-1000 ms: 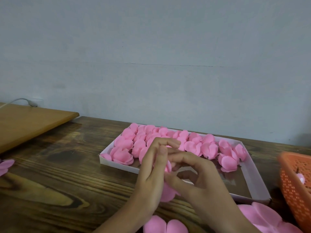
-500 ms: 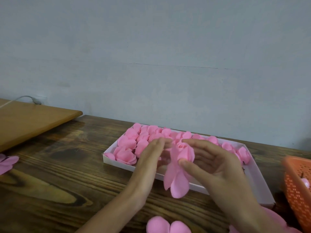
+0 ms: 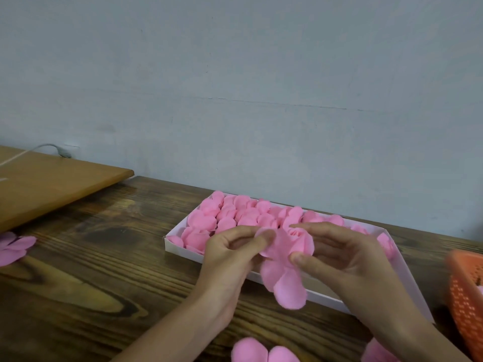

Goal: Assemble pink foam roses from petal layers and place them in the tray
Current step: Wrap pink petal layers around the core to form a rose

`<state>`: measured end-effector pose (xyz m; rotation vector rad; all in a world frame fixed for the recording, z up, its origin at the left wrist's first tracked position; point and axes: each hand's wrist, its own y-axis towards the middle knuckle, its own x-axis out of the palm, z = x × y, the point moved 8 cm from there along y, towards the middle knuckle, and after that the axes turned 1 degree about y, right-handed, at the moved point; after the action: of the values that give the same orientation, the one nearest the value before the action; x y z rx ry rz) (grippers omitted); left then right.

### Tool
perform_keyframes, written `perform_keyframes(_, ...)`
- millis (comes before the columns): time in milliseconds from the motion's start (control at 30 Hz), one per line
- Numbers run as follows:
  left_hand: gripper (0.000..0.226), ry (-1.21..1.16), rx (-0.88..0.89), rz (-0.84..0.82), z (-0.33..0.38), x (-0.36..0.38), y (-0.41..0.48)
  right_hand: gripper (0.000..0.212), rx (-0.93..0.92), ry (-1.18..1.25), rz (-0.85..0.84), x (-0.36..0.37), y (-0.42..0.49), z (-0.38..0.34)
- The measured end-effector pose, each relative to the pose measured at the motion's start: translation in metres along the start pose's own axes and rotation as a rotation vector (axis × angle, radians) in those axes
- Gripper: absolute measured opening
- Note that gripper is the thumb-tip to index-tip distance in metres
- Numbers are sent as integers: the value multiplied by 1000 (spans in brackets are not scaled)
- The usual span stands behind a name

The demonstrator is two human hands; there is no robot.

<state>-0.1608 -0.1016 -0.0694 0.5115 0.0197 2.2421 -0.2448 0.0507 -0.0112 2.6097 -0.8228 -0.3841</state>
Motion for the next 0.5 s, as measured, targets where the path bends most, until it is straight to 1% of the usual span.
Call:
perform_keyframes(100, 37, 110, 95, 4, 8, 4, -7, 33, -17, -98, 9, 5, -2, 1)
perform_keyframes(200, 30, 161, 165, -6, 15, 9, -12, 31, -12, -118, 45, 4, -3, 3)
perform_keyframes(367, 31, 171, 240, -60, 26, 16, -16, 27, 4, -7, 8, 4, -1, 3)
perform_keyframes(433, 34, 152, 231, -92, 26, 16, -14, 25, -4, 39, 54, -3, 0, 1)
perform_keyframes(500, 33, 191, 219, -128, 27, 16, -11, 23, -1, 99, 129, -13, 1, 0)
